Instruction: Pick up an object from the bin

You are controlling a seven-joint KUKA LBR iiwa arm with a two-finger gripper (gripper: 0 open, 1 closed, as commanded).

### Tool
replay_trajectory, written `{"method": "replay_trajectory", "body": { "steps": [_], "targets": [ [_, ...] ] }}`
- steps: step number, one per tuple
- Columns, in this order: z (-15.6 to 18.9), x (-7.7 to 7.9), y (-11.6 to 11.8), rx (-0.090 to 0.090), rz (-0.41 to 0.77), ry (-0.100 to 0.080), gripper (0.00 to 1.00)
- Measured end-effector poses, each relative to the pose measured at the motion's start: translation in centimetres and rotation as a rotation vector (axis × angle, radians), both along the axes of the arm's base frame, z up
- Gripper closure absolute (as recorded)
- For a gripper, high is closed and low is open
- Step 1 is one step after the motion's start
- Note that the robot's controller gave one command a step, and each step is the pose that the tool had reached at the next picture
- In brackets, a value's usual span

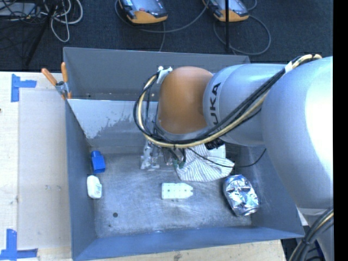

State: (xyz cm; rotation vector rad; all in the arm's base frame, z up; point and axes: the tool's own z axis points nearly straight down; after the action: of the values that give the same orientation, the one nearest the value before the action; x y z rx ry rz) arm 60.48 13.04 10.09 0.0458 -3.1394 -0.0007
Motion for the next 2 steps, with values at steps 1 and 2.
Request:
{"method": "replay_trajectory", "body": {
  "steps": [1, 2],
  "targets": [
    [2.50, -4.51, -3.92, -0.001, -0.004, -0.003, 1.00],
    [2.45, -4.57, -3.84, 0.000, -0.005, -0.002, 0.00]
  ]
}}
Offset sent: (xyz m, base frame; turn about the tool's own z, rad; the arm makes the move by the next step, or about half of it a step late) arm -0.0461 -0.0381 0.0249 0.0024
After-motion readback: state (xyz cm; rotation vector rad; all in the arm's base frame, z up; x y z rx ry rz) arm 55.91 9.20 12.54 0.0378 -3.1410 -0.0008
